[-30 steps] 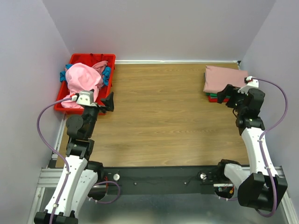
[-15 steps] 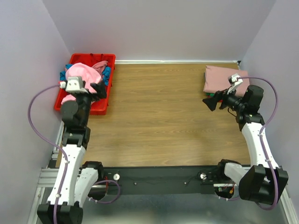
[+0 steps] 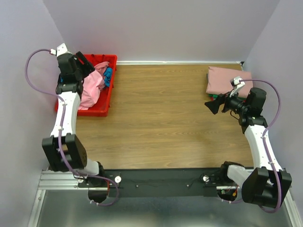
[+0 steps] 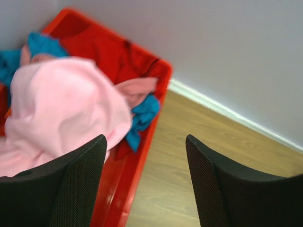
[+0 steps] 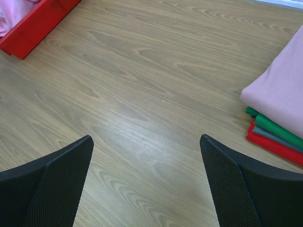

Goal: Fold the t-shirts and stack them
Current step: Grab the tshirt from the pile

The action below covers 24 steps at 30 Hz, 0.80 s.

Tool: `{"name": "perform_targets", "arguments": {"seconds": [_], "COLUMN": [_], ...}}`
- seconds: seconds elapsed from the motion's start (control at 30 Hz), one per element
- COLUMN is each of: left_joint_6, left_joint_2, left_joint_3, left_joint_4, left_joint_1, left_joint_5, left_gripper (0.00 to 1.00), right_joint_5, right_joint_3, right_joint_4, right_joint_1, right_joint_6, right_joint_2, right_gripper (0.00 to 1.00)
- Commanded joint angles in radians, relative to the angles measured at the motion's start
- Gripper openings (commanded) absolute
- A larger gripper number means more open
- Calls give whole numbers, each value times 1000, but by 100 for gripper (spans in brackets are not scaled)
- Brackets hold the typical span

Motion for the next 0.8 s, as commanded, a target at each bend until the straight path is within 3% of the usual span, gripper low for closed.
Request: {"name": "perform_targets", "arguments": {"seconds": [0.0,0.4,0.57,0.67,0.7,0.77], "left_joint_6": [-77,-105,-100,-80,-73,-59], "left_joint_2": [84,284,348,397,406,426], "left_joint_3": [73,84,100,137,151,179], "left_joint_4": [-217,-272,-257,-260,-263,-284], "left_joint_1": [6,11,15,21,23,21], "left_joint_5": [-238,-449,-493,-484,-482,-476], "left_gripper": [77,75,67,46,31,12], "right_joint_5": [-5,11,9,11,11,11], "right_joint_3": [-5,3,4,3,3,3], "right_joint_4": [-21,-32,-35,-35,-36,-36], "right_joint_1": [-5,-5,-5,-5,-5,-7], "right_joint_6": [0,0,-2,-3,-3,-5], "right_joint_2": [-6,-2,0,-2,-2,-2], "right_gripper": [100,100,100,100,100,100]}}
